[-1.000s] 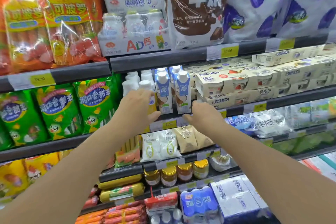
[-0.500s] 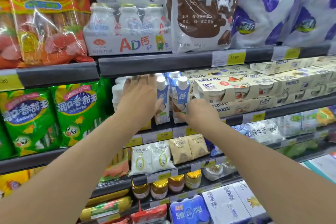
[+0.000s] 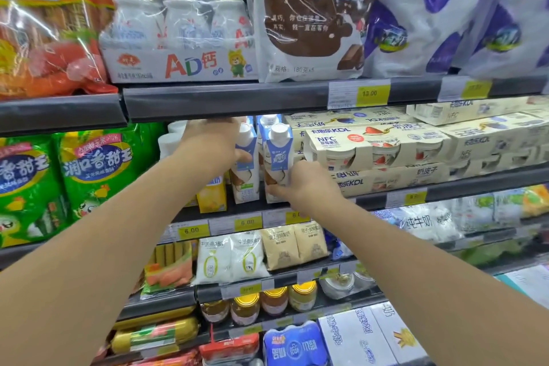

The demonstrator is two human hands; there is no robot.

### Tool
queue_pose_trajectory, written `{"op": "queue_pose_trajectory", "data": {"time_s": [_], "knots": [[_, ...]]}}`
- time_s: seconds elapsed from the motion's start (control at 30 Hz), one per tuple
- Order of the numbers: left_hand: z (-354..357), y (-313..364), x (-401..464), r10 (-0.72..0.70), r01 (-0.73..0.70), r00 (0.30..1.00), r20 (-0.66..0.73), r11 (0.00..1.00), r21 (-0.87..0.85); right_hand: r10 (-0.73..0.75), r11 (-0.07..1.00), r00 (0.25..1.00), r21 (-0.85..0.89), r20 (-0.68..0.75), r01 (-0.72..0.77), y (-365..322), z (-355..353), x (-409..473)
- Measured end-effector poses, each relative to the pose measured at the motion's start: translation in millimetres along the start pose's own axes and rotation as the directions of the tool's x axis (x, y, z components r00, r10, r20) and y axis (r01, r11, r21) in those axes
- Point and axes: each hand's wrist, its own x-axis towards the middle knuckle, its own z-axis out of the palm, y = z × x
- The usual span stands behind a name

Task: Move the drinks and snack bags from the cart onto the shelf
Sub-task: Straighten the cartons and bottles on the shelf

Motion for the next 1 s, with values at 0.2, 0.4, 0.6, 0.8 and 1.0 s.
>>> {"op": "queue_pose_trajectory", "data": {"time_s": [0.2,0.4,0.6,0.8,1.0], "knots": [[-3.4,-0.8,-7.0,0.004,-0.005,1.000,-0.008,0.982,-0.188,-0.008,1.000,1.000,0.029,0.021,0.007,3.6,2.3,5.6],[0.1,0.1,-7.5,-0.002,-0.006,0.999,-0.038,0.977,-0.213,-0.003,0.999,1.000,0.039,0.015,0.002,3.9,3.5,7.7],[0.3,0.1,-8.0,0.000,-0.006,1.000,-0.030,0.978,-0.208,-0.002,0.999,1.000,0.039,0.029,0.001,3.0,2.0,4.9],[-0.7,-21.3,-28.2,0.051,-0.058,0.995,-0.090,0.995,-0.076,0.034,0.999,0.997,-0.001,0.069,-0.034,5.2,-11.8,-14.9],[0.8,-85.5,-52.2,-0.031,0.020,0.997,-0.064,0.985,-0.172,-0.112,0.994,0.986,0.018,0.127,0.111,-43.6,15.2,-27.1]]}}
